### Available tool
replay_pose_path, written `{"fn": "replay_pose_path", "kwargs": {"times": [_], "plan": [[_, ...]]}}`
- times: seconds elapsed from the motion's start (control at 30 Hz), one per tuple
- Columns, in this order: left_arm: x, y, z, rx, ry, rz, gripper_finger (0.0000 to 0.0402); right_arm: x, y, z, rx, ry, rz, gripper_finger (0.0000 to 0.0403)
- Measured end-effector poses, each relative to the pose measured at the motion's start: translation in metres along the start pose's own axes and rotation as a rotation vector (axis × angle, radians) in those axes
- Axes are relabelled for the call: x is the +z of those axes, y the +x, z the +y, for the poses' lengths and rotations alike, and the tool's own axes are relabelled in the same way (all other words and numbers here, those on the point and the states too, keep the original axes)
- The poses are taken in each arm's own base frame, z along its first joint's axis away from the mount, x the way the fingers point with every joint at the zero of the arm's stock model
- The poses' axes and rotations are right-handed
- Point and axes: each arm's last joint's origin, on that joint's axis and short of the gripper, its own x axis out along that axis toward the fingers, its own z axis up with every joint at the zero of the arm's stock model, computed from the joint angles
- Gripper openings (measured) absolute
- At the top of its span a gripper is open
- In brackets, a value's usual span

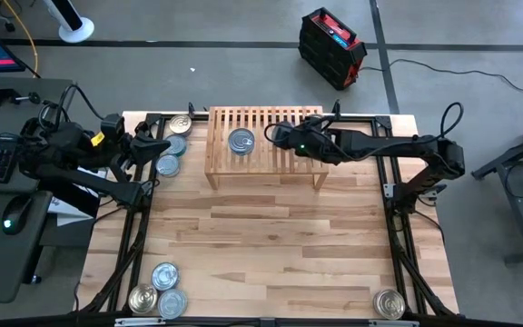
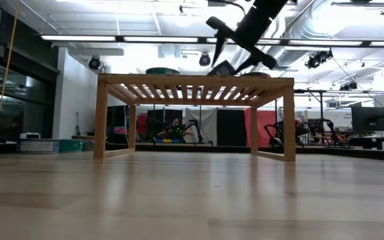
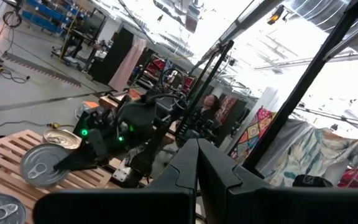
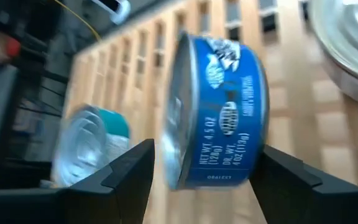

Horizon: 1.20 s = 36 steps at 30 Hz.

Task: Stack canned seafood by type on shelf
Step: Put the blue tuna can on the shelf

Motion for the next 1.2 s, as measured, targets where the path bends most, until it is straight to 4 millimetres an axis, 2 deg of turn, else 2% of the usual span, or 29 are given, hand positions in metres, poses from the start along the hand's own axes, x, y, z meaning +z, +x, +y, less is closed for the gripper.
{"fn": "replay_pose_path", "kwargs": {"times": [0.17,0.67,0.77,0.97,1.03,1.1,1.2], "plan": [[0.0,0.0,0.0,0.0,0.0,0.0,0.0,-0.002,-0.001,-0.007,-0.054,0.002,0.06,0.0237],[0.0,0.0,0.0,0.0,0.006,0.001,0.0,0.004,-0.022,-0.011,-0.046,-0.02,0.163,0.0222],[0.0,0.0,0.0,0.0,0.006,0.001,0.0,0.009,-0.032,-0.011,-0.011,-0.036,0.162,0.0217],[0.0,0.0,0.0,0.0,0.007,0.001,0.0,0.018,-0.068,-0.014,0.069,-0.134,0.168,0.0212],[0.0,0.0,0.0,0.0,0.007,0.0,0.0,0.018,-0.075,-0.017,0.055,-0.171,0.162,0.0197],[0.0,0.0,0.0,0.007,0.006,-0.003,0.0,0.016,-0.077,-0.022,0.016,-0.211,0.164,0.0164],[-0.001,0.004,0.001,0.054,0.001,-0.013,0.0,0.012,-0.072,-0.026,-0.059,-0.27,0.141,0.0073]]}}
